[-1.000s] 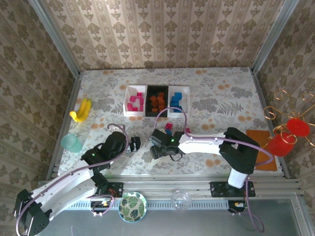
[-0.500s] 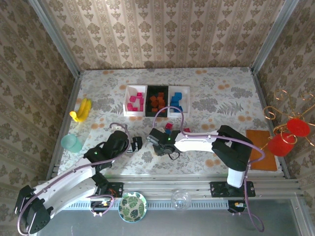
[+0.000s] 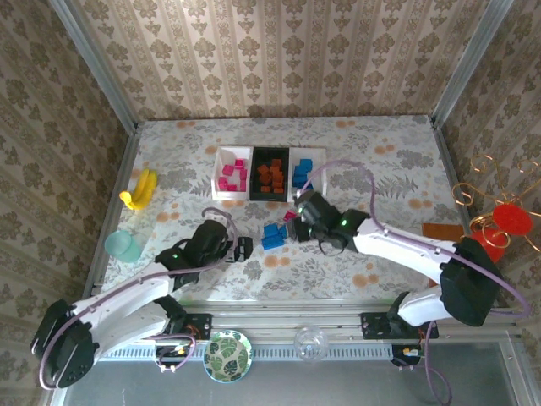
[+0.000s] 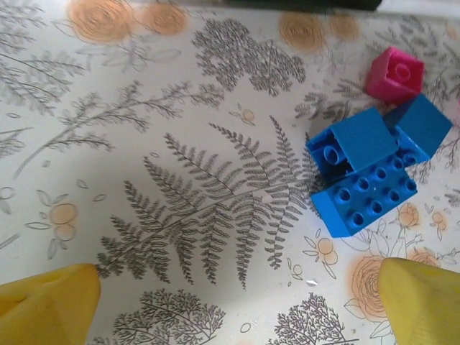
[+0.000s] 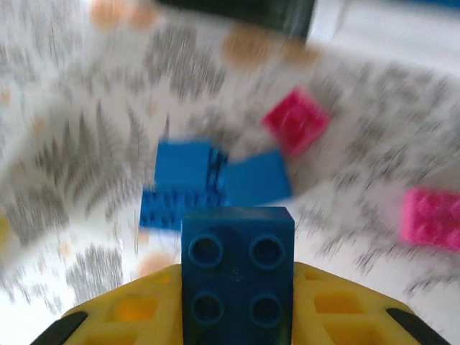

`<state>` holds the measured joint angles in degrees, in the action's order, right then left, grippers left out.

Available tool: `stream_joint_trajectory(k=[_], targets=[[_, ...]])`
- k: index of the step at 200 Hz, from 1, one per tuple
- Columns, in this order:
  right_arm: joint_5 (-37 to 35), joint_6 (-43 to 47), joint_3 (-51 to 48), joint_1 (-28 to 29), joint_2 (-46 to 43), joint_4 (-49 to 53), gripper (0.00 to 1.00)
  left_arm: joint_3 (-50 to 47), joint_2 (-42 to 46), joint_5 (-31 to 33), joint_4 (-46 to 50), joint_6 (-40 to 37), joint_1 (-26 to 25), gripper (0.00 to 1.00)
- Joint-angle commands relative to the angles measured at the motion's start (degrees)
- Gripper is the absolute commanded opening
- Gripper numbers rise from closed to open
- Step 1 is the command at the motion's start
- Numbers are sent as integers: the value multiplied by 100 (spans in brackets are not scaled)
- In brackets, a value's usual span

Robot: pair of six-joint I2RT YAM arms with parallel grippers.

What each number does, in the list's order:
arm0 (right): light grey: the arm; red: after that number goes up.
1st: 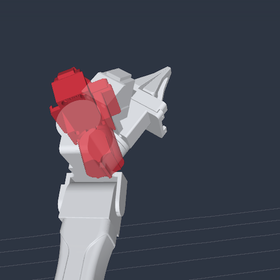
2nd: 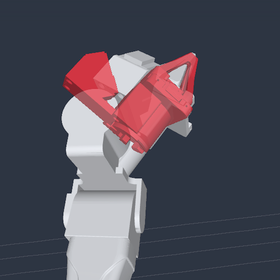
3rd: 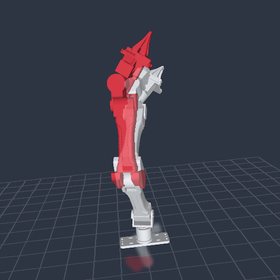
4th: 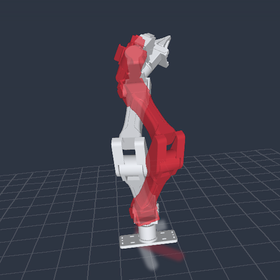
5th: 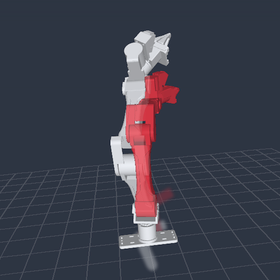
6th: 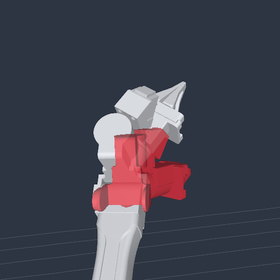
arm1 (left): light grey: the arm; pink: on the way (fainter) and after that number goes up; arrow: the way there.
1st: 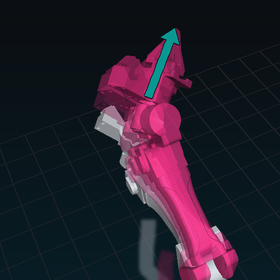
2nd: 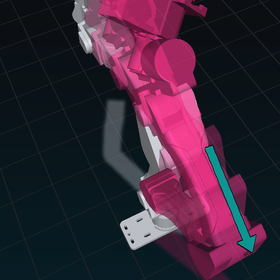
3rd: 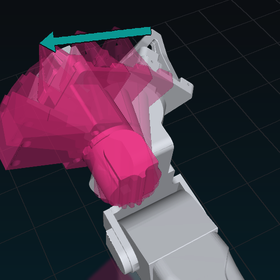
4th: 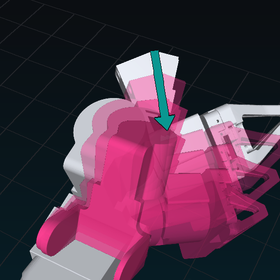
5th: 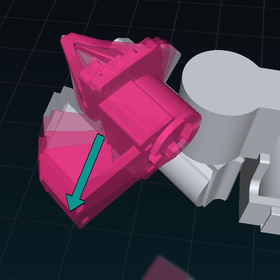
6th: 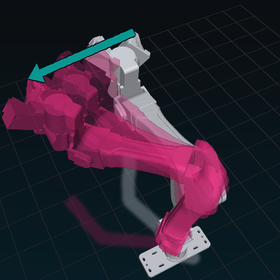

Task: Sort the legos into containers by color
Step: Pick up the lego from the bottom-center of the table, then place the lego in the container.

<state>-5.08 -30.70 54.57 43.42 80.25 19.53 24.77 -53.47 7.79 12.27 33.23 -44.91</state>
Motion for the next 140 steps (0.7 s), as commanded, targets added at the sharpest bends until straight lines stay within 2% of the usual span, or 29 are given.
stream_joint_trajectory(k=[1,30,64,74,84,92,109,140], targets=[[232,317,708,-506,524,-6,21,293,-395,-421,-320,-307,39,100],[-56,375,1898,-1048,1762,258,21,537,-963,-801,-578,-440,43,100],[-333,87,2870,-1485,2763,575,23,836,-1534,-1235,-857,-710,9,98],[-265,48,3182,-1582,3042,701,32,941,-1756,-1353,-939,-794,-10,97],[-160,37,3449,-1649,3248,810,58,1067,-2017,-1445,-956,-873,-18,96],[-117,52,3548,-1651,3300,835,68,1174,-2229,-1522,-987,-943,-20,95],[3,107,3364,-1611,3054,627,74,1354,-2663,-1578,-1074,-1074,-74,92],[74,86,2731,-1582,2421,323,75,1666,-3374,-1657,-1183,-1308,-181,88]])
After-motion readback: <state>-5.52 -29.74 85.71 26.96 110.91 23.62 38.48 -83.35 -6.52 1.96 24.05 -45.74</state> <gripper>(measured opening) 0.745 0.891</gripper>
